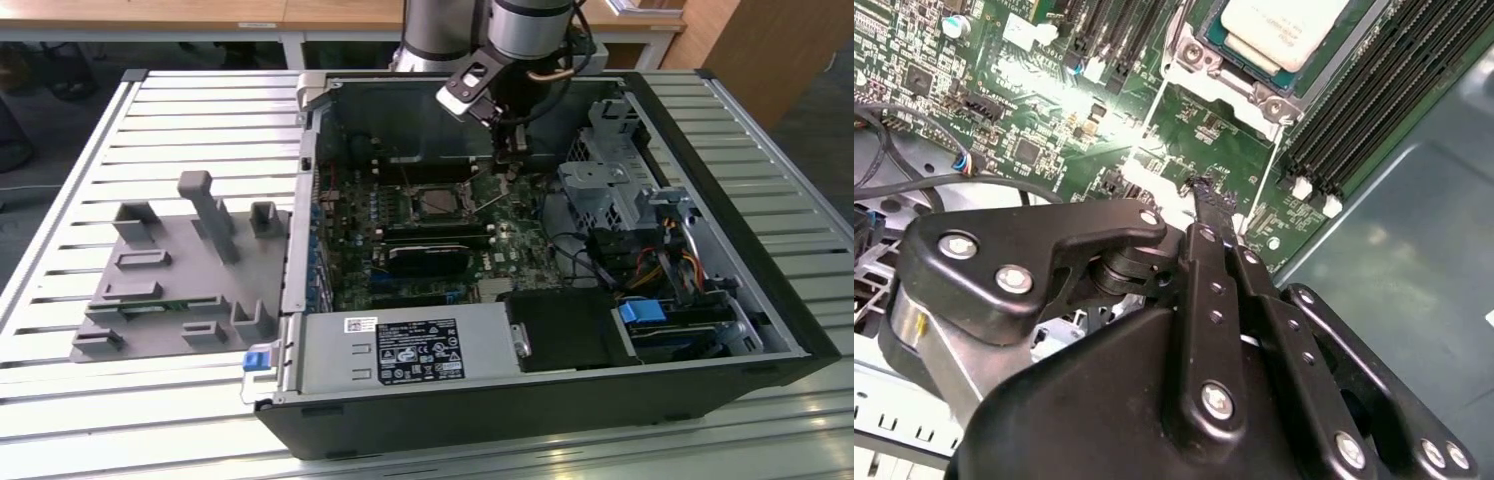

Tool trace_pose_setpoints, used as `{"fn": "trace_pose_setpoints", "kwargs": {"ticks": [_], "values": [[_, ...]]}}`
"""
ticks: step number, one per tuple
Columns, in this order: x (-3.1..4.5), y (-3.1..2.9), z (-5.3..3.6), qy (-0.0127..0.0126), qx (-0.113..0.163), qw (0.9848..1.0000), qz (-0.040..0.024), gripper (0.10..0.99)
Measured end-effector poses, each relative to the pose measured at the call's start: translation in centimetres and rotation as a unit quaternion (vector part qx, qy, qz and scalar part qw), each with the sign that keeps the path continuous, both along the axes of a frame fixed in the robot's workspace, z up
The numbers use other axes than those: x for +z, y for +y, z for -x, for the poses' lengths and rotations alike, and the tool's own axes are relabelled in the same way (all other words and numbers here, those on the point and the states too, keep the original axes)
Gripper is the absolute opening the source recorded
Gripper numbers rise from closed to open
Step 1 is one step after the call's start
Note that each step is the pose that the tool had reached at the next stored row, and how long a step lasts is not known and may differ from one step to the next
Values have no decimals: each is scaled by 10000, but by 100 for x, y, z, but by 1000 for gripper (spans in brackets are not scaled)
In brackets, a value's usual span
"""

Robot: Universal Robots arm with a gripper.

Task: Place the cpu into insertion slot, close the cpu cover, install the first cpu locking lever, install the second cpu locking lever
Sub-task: 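Close the cpu cover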

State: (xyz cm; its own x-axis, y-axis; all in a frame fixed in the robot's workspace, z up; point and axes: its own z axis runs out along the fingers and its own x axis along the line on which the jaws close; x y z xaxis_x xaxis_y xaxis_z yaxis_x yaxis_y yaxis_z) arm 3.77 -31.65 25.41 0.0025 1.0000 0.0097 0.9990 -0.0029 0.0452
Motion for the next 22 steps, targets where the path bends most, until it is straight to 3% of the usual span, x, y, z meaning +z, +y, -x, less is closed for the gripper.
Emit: {"fn": "trace_pose_setpoints", "kwargs": {"ticks": [11,22], "values": [[-12,12,-117,2,0,10000,0,106],[-41,28,-241,25,25,10000,1,106]]}}
